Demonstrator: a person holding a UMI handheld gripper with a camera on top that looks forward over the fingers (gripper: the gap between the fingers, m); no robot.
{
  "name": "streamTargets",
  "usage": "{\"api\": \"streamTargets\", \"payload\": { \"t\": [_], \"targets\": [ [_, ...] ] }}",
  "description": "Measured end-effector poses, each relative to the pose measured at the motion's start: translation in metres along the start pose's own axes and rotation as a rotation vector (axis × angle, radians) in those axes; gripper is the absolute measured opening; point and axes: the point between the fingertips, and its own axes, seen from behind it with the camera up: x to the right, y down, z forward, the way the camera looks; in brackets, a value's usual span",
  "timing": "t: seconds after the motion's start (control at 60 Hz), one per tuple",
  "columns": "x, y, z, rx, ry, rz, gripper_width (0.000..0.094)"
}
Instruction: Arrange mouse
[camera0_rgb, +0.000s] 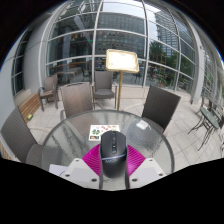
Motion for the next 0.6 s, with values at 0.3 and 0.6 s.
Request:
{"api": "streamTargets", "payload": {
  "t": [0.3, 0.6],
  "targets": [
    [-0.198, 0.085, 0.031, -0.131, -0.192, -0.124, 0.0293],
    [-0.217, 0.254, 0.084, -0.38, -0.157, -0.142, 0.0293]
  ]
}}
